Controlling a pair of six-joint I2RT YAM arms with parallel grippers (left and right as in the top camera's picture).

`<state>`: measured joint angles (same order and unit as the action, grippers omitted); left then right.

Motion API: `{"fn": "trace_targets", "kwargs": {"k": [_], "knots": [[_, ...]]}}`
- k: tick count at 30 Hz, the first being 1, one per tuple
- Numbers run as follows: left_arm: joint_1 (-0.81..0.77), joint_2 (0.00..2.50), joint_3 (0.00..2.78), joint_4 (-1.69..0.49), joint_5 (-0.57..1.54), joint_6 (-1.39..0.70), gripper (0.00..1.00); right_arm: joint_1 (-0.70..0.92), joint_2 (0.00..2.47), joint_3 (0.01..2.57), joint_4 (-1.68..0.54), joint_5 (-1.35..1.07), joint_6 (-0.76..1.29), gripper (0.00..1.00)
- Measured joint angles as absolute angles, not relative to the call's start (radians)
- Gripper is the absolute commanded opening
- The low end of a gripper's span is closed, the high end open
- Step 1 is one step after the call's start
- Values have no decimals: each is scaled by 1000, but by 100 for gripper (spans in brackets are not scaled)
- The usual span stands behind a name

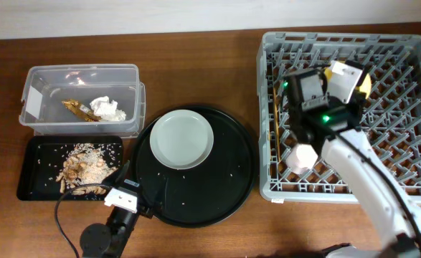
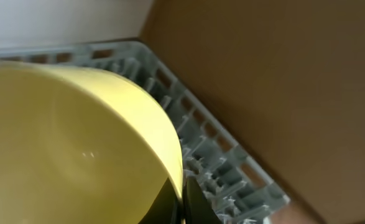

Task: Sort waste into correct bins and load items into the dishwasher rack
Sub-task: 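Grasp the yellow bowl with the right gripper and lift it, then place the yellow bowl in the rack's upper area with the right gripper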

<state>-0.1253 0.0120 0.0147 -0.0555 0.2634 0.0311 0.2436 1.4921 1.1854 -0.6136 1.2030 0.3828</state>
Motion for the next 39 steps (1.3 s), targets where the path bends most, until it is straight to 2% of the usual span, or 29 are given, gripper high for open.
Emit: {"fn": "trace_targets", "kwargs": {"k": [3, 9, 13, 14, 16, 17, 19, 23, 26, 28, 30, 34, 38, 39], "knots": [[-125, 11, 15, -57, 263, 31, 100, 137, 1649, 1187, -493, 1234, 213, 4], [-125, 11, 15, -56, 263, 31, 99, 165, 1796, 1188, -473, 1318, 80, 6], [-125, 11, 15, -56, 263, 31, 99, 266, 1812, 1189, -554, 1315, 64, 19], [-125, 11, 15, -56, 263, 31, 99, 300, 1820, 1188, -577, 1304, 60, 25], [-125, 11, 15, -56, 263, 31, 100, 362, 1825, 1188, -609, 1289, 54, 56], [-125, 11, 15, -56, 263, 31, 99, 397, 1825, 1187, -619, 1286, 53, 61], [-125, 11, 15, -56, 263, 31, 99, 455, 1822, 1189, -640, 1281, 52, 64], [-125, 11, 15, -56, 263, 31, 99, 555, 1740, 1246, -770, 1150, 56, 63], [-125, 11, 15, -56, 263, 31, 99, 602, 1625, 1356, -912, 724, 153, 61], [-125, 11, 15, -56, 263, 31, 99, 604, 1592, 1377, -912, 313, 247, 59], [-125, 11, 15, -56, 263, 31, 99, 611, 1608, 1376, -902, 65, 345, 60], [-125, 11, 15, -56, 263, 31, 99, 646, 1716, 1345, -789, -126, 550, 59], [-125, 11, 15, -56, 263, 31, 100, 649, 1903, 1335, -672, -160, 701, 51], [-125, 11, 15, -56, 263, 31, 99, 650, 1939, 1335, -660, -160, 727, 43]]}}
